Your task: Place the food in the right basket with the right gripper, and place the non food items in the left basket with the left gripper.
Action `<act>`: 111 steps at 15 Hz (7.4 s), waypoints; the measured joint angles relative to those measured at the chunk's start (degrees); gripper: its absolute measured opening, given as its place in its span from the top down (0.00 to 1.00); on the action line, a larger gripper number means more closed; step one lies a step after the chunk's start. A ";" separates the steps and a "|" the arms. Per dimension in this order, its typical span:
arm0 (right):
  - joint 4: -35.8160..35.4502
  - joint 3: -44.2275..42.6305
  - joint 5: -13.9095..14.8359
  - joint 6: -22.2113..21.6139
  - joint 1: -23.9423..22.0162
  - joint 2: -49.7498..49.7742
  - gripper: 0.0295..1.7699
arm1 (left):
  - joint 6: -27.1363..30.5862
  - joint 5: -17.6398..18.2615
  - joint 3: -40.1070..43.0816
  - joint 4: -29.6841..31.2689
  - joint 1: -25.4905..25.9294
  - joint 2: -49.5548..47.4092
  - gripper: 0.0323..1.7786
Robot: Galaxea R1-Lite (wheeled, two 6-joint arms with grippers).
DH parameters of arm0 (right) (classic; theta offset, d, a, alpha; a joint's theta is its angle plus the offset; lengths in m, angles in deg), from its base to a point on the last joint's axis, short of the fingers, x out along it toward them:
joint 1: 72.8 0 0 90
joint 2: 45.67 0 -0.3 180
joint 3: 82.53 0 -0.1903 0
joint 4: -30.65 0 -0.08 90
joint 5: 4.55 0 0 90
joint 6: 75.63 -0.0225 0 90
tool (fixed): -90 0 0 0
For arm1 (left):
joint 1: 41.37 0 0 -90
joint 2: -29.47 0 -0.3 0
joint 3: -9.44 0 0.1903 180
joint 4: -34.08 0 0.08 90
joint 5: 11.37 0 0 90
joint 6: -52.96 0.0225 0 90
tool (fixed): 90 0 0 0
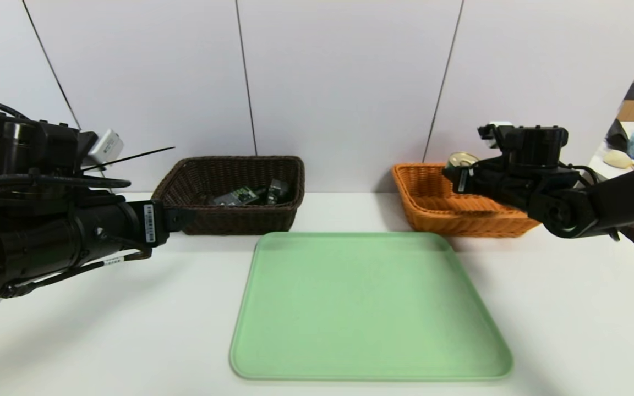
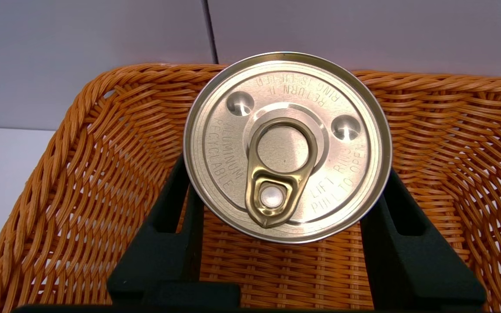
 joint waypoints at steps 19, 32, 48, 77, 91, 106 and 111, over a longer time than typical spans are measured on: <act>39.30 -0.49 0.32 3.99 2.45 19.32 0.07 | 3.32 -0.24 -7.11 -12.91 0.09 -3.06 0.05; 51.72 8.33 -0.11 3.97 -2.90 37.91 0.04 | 2.93 -1.49 -5.13 -14.62 15.54 -12.40 0.05; 51.01 30.11 -0.60 2.66 -7.44 74.53 0.04 | 3.07 0.91 16.62 -14.35 17.44 -38.92 0.05; 35.50 54.66 -6.92 11.51 -5.73 118.65 0.04 | 21.33 14.85 39.36 -0.68 20.59 -79.41 0.05; 33.82 69.74 -5.02 6.24 -5.73 118.65 0.04 | 22.30 21.69 49.79 2.35 20.57 -80.03 0.05; 33.85 69.77 -4.43 2.63 -5.73 118.65 0.04 | 18.71 14.71 49.84 -4.53 20.57 -80.06 0.05; 33.93 69.77 -4.43 2.63 -5.73 118.63 0.04 | 15.79 14.59 49.86 -4.13 20.57 -80.06 0.05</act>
